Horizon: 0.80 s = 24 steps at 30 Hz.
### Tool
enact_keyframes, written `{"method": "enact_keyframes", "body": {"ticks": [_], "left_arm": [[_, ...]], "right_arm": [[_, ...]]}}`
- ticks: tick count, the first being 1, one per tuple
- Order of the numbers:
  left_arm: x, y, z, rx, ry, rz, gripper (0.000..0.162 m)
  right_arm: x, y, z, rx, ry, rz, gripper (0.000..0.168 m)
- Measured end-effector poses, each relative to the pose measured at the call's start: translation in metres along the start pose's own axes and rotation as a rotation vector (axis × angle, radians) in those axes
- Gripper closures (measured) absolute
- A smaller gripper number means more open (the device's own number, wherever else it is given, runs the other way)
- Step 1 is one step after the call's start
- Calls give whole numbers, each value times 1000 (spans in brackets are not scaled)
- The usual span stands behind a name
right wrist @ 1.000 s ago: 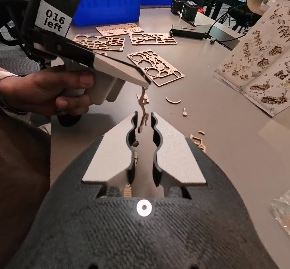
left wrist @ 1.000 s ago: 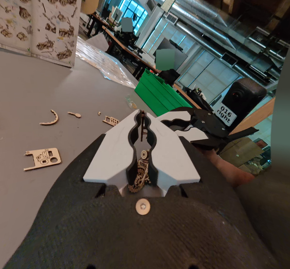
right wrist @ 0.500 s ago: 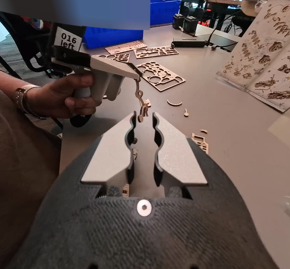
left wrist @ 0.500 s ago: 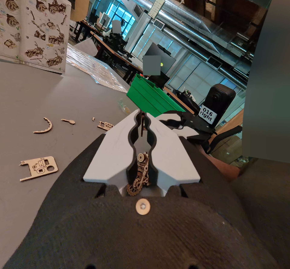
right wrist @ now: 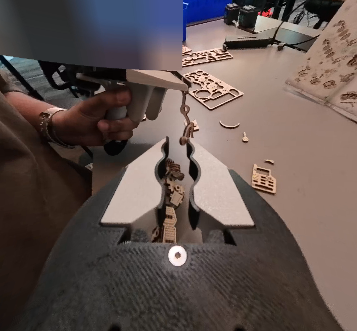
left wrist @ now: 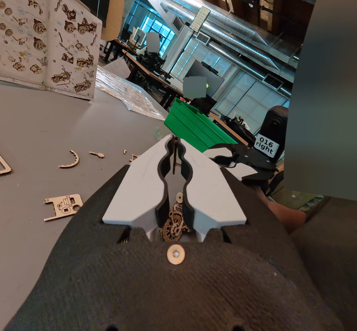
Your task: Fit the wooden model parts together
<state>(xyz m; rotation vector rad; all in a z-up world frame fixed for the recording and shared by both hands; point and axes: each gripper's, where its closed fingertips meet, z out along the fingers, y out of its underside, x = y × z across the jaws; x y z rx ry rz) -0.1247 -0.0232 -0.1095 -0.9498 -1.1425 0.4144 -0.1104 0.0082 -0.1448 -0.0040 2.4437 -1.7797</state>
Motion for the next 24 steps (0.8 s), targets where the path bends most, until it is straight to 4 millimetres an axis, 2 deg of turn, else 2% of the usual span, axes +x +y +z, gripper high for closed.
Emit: {"method": "enact_keyframes", "body": {"ticks": [5, 10, 14, 19, 24], "left_arm": [[2, 3, 2, 1, -14, -5, 162], [-12, 4, 0, 8, -105, -7, 162], [-15, 4, -2, 10, -124, -15, 162], [-6, 7, 1, 5, -90, -18, 162], [9, 15, 4, -9, -40, -44, 162]], "right_arm": [[2, -6, 1, 3, 90, -116, 141], [-10, -12, 2, 34, 72, -156, 139], [-11, -11, 4, 22, 72, -157, 139], [-7, -14, 9, 20, 97, -114, 141], [-5, -11, 15, -24, 139, -185, 142]]}}
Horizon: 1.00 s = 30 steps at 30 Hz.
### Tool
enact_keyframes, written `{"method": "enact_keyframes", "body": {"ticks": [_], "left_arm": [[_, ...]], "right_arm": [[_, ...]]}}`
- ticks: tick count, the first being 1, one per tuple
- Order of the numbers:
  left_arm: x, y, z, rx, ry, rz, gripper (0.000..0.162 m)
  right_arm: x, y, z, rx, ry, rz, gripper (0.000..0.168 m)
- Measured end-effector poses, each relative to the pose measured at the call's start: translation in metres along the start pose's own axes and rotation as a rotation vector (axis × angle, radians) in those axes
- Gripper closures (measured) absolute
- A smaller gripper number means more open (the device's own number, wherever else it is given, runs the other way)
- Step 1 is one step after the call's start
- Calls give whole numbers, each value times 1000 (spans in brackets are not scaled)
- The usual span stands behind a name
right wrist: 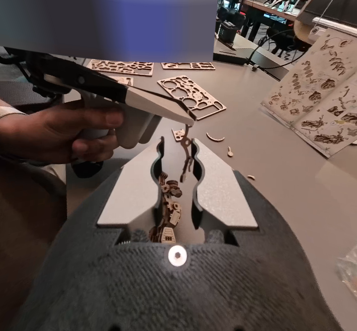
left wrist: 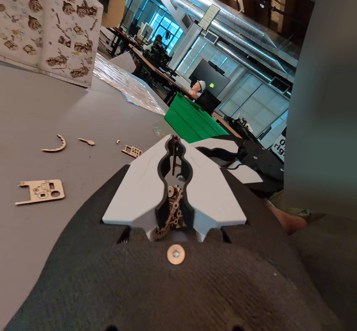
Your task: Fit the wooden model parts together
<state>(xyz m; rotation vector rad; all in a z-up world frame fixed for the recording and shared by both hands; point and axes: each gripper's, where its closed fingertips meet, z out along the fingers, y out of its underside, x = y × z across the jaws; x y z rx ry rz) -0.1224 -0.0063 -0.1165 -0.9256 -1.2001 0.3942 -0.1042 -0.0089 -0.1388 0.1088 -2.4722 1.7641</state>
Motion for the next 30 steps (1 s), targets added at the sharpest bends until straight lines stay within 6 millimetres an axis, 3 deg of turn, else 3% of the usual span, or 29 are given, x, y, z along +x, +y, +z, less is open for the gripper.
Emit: {"method": "enact_keyframes", "body": {"ticks": [5, 16, 22, 30], "left_arm": [[10, 8, 1, -20, 34, -11, 162], [17, 7, 1, -29, 94, -9, 156], [14, 0, -1, -7, 104, -29, 150], [-1, 36, 9, -246, 77, -99, 147]], "right_arm": [[-6, 4, -1, -31, -15, -73, 159], [-1, -2, -9, 12, -29, -36, 159], [28, -14, -30, 100, 63, -97, 160], [39, 42, -26, -159, 77, -491, 160]]}}
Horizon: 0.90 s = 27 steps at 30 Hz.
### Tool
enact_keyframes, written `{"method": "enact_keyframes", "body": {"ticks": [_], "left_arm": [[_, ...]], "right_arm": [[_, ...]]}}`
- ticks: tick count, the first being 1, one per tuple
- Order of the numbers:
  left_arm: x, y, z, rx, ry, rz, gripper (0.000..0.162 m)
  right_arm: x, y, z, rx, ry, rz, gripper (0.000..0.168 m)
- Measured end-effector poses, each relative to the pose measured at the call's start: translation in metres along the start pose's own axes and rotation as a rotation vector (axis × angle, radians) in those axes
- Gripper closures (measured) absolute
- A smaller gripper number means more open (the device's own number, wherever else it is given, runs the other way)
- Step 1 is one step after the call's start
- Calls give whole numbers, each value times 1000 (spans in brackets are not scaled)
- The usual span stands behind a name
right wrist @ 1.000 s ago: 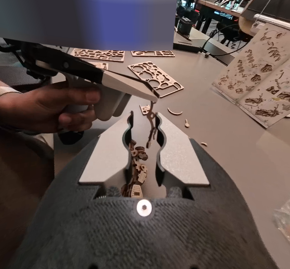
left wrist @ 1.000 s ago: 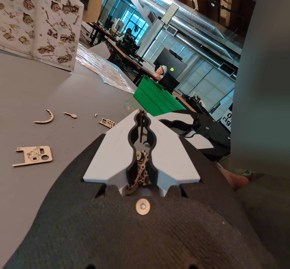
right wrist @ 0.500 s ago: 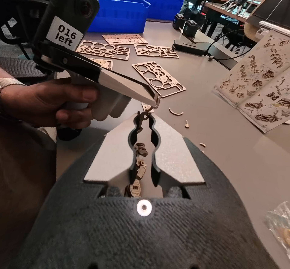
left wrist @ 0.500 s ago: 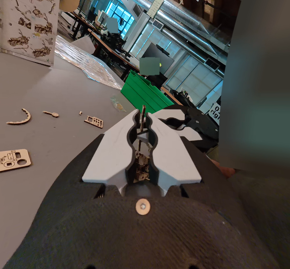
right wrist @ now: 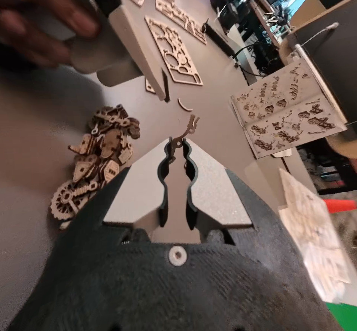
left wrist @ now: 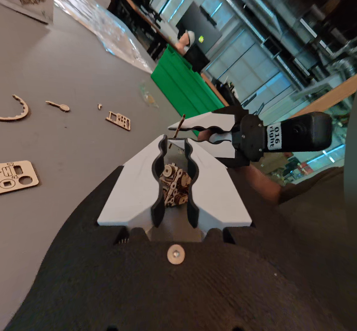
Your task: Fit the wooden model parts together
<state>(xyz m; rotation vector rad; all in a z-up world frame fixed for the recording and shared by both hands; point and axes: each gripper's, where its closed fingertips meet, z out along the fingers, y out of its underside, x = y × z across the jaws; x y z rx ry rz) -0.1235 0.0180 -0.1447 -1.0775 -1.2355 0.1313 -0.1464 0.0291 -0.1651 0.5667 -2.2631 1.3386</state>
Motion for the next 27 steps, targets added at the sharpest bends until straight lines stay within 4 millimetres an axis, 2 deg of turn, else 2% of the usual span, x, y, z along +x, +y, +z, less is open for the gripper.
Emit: {"method": "enact_keyframes", "body": {"ticks": [3, 6, 10, 14, 17, 20, 22, 27], "left_arm": [[-1, 8, 3, -60, -27, 53, 145], [-3, 13, 5, -98, -59, 114, 145], [0, 15, 6, -117, -64, 184, 148], [0, 19, 7, -147, -79, 234, 162], [0, 18, 7, -142, -78, 238, 162], [-3, 12, 5, -111, -95, 227, 161], [-7, 2, 1, -62, -115, 218, 161], [-17, -20, -12, 62, -158, 163, 162]], "right_arm": [[-11, 6, 5, -63, -5, -130, 159], [-21, 4, 8, -63, -21, -204, 159], [-25, 0, 8, -45, -34, -220, 159], [-28, -2, 7, -28, -46, -231, 159], [-27, -3, 6, -29, -35, -243, 159], [-22, -4, 7, -26, -5, -231, 157], [-17, -5, 6, -15, 15, -193, 144], [3, -12, 0, 51, 33, 36, 141]]}}
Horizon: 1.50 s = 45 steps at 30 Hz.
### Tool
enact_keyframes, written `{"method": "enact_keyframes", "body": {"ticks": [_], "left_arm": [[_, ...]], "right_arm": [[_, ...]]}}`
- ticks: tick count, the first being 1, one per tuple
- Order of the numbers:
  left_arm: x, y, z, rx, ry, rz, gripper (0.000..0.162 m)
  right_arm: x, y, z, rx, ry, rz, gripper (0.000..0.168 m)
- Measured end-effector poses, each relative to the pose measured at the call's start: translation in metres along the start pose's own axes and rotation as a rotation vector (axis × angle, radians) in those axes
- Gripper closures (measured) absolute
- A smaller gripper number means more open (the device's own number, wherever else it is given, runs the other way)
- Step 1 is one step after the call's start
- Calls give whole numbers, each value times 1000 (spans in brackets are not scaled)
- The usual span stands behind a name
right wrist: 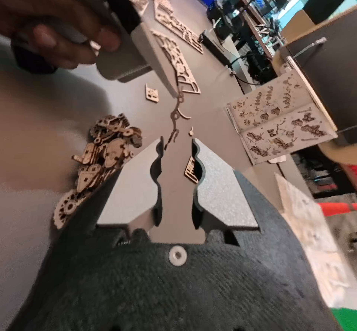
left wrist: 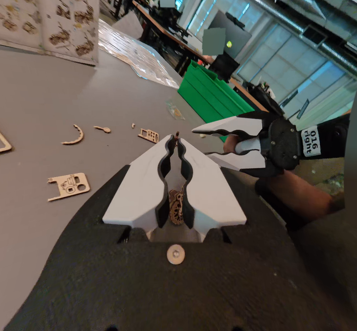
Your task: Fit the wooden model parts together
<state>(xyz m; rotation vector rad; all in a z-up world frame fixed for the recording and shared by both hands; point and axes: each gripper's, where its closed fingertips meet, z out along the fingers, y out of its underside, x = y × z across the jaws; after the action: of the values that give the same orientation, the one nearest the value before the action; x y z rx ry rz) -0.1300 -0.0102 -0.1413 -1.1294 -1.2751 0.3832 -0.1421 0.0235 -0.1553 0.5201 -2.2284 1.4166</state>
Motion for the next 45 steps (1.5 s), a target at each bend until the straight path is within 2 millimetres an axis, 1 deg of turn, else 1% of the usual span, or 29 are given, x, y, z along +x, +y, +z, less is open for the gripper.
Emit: {"method": "enact_keyframes", "body": {"ticks": [2, 4, 6, 9, 11, 12, 15, 18, 19, 25, 31, 34, 36, 38, 41, 45], "left_arm": [[-5, -6, -3, 44, -11, -43, 162], [-10, -11, -7, 82, -16, -109, 162], [-15, -14, -9, 120, -19, -186, 162], [-16, -15, -12, 161, -14, -259, 162], [-14, -15, -14, 179, -26, -248, 162], [-11, -16, -14, 190, -30, -232, 162], [1, -21, -16, 226, -18, -158, 162], [12, -24, -17, 245, -6, -88, 162], [14, -24, -16, 243, -5, -71, 162], [24, -17, -11, 213, 17, -38, 162], [28, -5, -4, 148, 46, -60, 162], [30, 5, 1, 96, 50, -50, 162], [31, 6, 2, 90, 49, -43, 162], [30, 6, 3, 83, 39, -17, 162], [32, 8, 4, 64, 17, 58, 162], [36, 9, 5, 52, -4, 161, 161]], "right_arm": [[10, -3, -2, 30, 9, 144, 143], [11, -10, -4, 79, -29, 298, 146], [5, -19, -4, 119, -97, 407, 153], [-4, -25, 2, 112, -128, 468, 158], [-9, -29, 8, 89, -138, 523, 161], [-11, -31, 11, 79, -147, 569, 164], [-20, -35, 19, 62, -192, 733, 164], [-18, -37, 20, 105, -212, 897, 161], [-16, -37, 19, 123, -220, 928, 160], [5, -39, 11, 171, -152, 887, 159], [14, -42, 5, 229, -130, 879, 154], [15, -42, 4, 231, -128, 871, 154], [16, -43, 3, 242, -134, 885, 154], [18, -42, 2, 252, -144, 917, 155], [19, -40, 1, 268, -167, 963, 160], [19, -41, -2, 289, -196, 998, 160]]}}
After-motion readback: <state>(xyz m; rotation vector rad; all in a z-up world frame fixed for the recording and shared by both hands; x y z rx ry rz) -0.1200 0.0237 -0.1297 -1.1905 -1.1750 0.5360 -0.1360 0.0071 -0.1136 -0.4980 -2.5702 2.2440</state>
